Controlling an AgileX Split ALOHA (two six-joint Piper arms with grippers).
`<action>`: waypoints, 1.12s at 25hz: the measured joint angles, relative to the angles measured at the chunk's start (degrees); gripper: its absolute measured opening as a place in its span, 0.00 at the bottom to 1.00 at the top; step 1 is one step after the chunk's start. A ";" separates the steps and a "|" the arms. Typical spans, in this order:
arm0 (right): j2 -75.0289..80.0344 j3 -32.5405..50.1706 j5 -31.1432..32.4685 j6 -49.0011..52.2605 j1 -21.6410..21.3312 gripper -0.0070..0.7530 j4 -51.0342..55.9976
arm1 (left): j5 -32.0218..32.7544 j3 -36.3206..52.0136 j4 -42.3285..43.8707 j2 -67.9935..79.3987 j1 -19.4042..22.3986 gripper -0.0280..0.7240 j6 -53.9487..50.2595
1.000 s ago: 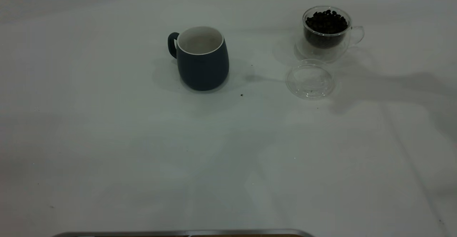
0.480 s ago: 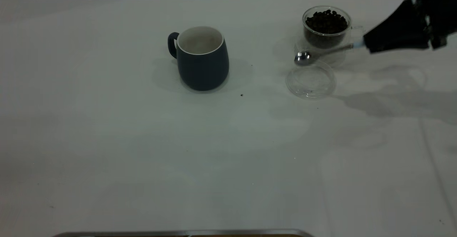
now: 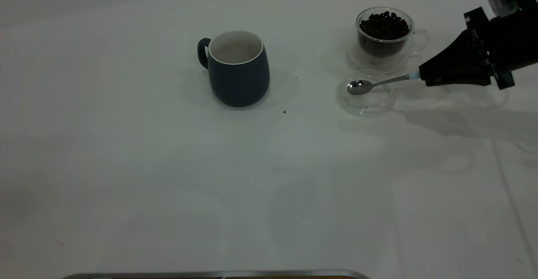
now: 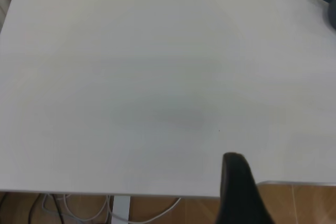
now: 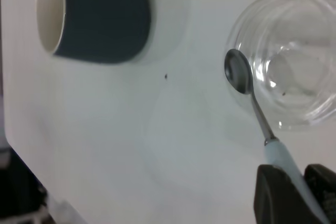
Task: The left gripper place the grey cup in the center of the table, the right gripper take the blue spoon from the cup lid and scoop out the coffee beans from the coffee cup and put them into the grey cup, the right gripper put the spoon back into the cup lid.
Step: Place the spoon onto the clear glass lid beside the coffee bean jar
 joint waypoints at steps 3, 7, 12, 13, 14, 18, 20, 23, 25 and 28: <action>2.35 0.00 -0.05 0.00 0.00 0.15 3.49 | 0.00 0.00 0.00 0.00 0.00 0.71 0.05; 4.15 0.00 -0.04 -0.19 0.00 0.15 5.37 | 0.00 0.00 0.00 0.00 0.00 0.71 0.05; 5.72 -0.05 0.41 -2.04 0.00 0.16 9.04 | 0.00 0.00 0.00 0.00 0.00 0.71 0.13; 5.99 -0.05 0.41 -2.35 0.00 0.16 9.61 | 0.00 0.00 0.00 0.00 0.00 0.71 0.13; 6.11 -0.05 0.41 -2.52 0.00 0.17 9.96 | 0.00 0.00 0.00 0.00 0.00 0.71 0.13; 6.18 -0.05 -0.84 -2.63 0.00 0.29 10.31 | 0.00 0.00 0.00 0.00 0.00 0.71 0.13; 6.21 -0.05 -1.09 -2.77 0.00 0.39 10.31 | 0.00 0.00 0.00 0.00 0.00 0.71 0.13; 6.21 -0.05 -1.09 -3.21 0.00 0.56 10.31 | 0.00 0.00 0.00 0.00 0.00 0.71 0.13; 6.21 -0.05 -1.09 -3.42 0.00 0.66 10.31 | 0.00 0.00 0.00 0.00 0.00 0.71 0.13; 6.21 -0.05 -1.40 -4.28 0.00 0.74 10.47 | 0.00 0.00 0.00 0.00 0.00 0.71 0.13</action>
